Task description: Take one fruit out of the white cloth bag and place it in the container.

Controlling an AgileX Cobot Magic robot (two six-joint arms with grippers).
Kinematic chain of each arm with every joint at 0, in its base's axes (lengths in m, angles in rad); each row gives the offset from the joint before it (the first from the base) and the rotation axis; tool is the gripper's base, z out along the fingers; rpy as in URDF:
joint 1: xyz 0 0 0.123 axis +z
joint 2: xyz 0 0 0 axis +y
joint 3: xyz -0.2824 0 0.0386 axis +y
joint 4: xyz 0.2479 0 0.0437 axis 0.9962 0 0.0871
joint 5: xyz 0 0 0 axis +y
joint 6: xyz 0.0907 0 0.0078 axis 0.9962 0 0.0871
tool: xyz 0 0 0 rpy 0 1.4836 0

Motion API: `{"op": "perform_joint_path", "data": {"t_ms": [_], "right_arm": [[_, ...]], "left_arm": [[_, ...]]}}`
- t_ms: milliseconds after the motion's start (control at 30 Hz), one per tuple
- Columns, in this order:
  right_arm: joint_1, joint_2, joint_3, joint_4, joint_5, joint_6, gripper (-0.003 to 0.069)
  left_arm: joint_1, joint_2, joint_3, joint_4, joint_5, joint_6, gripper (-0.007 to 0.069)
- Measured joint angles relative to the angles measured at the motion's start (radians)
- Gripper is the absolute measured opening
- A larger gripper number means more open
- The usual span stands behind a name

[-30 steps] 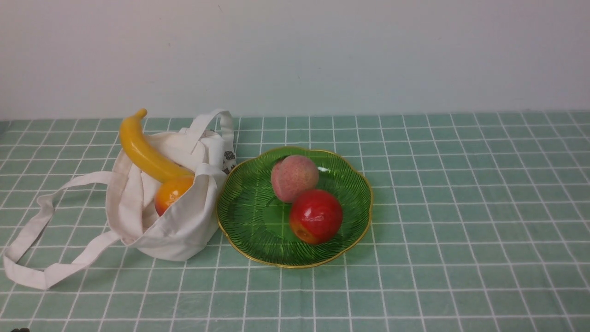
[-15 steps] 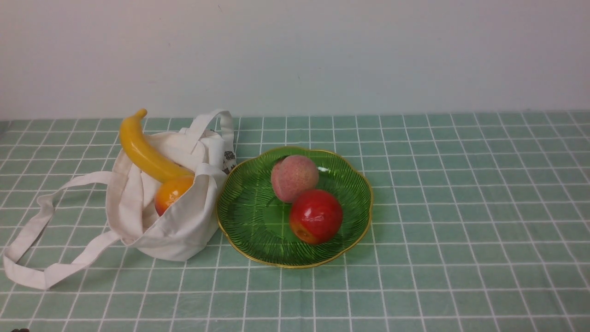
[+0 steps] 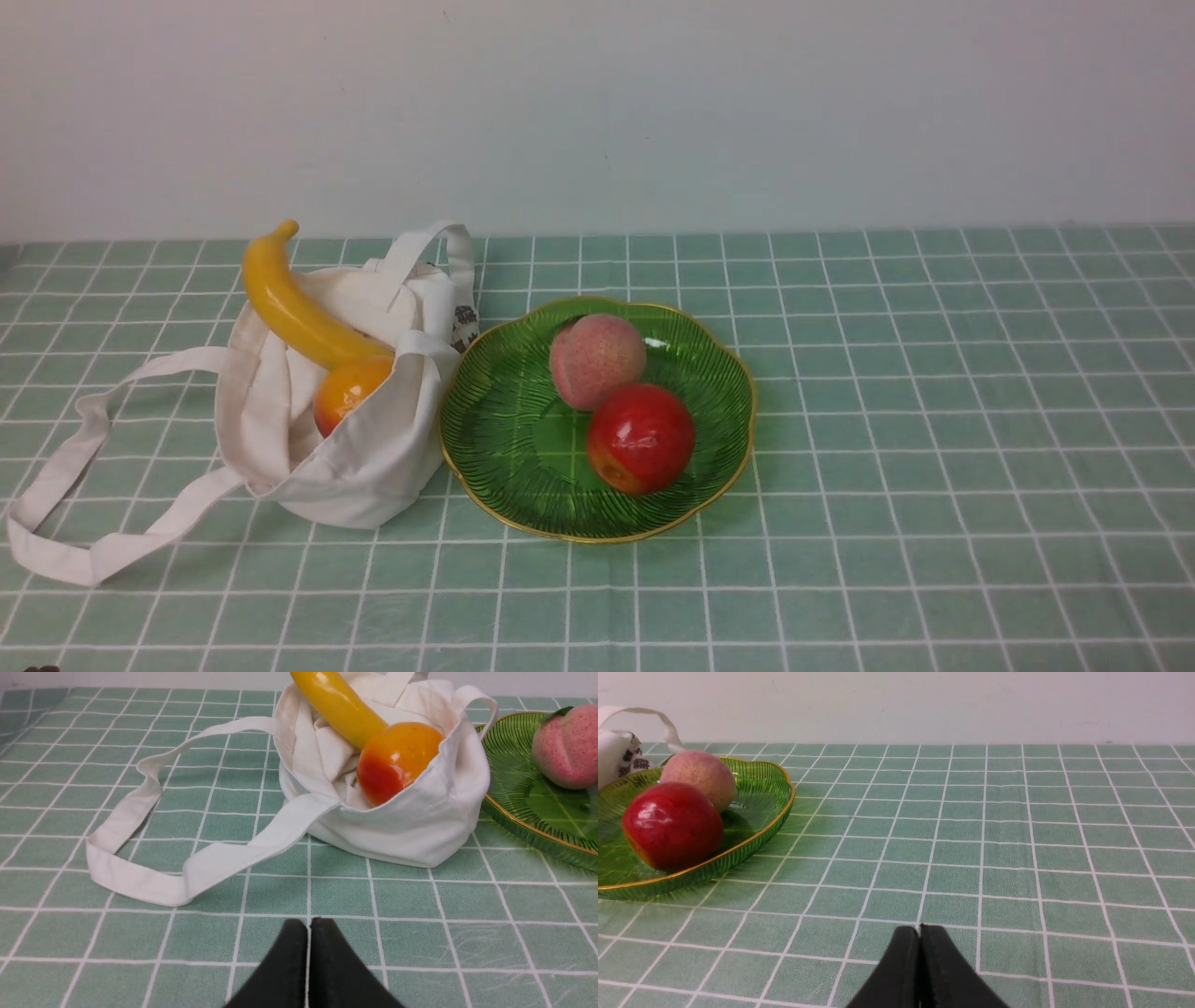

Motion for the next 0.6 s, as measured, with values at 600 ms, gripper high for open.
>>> {"op": "perform_joint_path", "data": {"t_ms": [600], "right_arm": [[0.0,0.0,0.0,0.0,0.0,0.0,-0.0015]], "left_arm": [[0.0,0.0,0.0,0.0,0.001,0.007,-0.0008]]}}
